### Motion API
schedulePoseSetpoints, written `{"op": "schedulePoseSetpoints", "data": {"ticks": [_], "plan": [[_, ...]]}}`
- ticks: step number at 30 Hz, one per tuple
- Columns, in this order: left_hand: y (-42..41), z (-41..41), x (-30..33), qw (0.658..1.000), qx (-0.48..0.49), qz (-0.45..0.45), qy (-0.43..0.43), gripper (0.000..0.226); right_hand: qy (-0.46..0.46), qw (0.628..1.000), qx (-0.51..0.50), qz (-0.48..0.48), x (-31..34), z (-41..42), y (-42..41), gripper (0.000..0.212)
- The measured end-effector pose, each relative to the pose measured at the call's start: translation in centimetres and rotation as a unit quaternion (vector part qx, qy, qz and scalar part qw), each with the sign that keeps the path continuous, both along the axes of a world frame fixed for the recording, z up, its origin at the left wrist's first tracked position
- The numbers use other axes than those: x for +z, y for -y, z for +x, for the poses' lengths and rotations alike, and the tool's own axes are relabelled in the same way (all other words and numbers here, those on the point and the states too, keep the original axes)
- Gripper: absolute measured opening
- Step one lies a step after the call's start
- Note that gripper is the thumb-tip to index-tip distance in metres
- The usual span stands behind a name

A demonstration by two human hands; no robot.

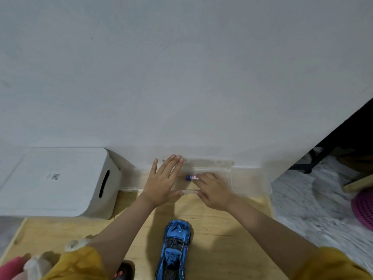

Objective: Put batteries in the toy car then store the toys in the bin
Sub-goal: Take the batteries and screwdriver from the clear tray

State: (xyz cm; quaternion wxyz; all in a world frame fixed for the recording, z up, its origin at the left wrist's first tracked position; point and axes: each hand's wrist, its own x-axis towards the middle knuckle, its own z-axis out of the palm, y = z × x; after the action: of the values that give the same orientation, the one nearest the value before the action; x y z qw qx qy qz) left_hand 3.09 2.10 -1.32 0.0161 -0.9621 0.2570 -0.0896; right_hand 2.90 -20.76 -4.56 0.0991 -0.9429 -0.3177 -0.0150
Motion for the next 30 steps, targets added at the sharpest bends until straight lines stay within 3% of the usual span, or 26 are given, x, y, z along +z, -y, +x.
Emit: {"op": "schedulePoseSetpoints", "data": {"ticks": [6, 14, 18, 22, 30], "plan": [[-0.1, 0.2, -0.3, 1.000, -0.009, -0.010, -0.003, 0.103, 0.026, 0.998, 0.047, -0.042, -0.3, 0.8, -0.8, 0.053], [-0.2, 0.4, -0.6, 1.000, -0.010, -0.015, -0.016, 0.101, 0.014, 1.000, 0.013, -0.021, -0.7, 1.0, -0.8, 0.068], [-0.2, 0.2, -0.7, 1.000, -0.012, -0.028, -0.009, 0.104, 0.010, 1.000, -0.012, -0.004, -0.9, 0.8, -0.4, 0.063], [-0.1, 0.2, -0.7, 0.999, -0.012, -0.037, -0.003, 0.110, -0.007, 0.999, -0.025, -0.020, -1.0, 0.8, 1.1, 0.058], [-0.2, 0.2, -0.6, 0.999, -0.009, -0.035, -0.004, 0.110, -0.112, 0.990, -0.046, -0.074, 0.2, 0.8, 0.6, 0.071]]}}
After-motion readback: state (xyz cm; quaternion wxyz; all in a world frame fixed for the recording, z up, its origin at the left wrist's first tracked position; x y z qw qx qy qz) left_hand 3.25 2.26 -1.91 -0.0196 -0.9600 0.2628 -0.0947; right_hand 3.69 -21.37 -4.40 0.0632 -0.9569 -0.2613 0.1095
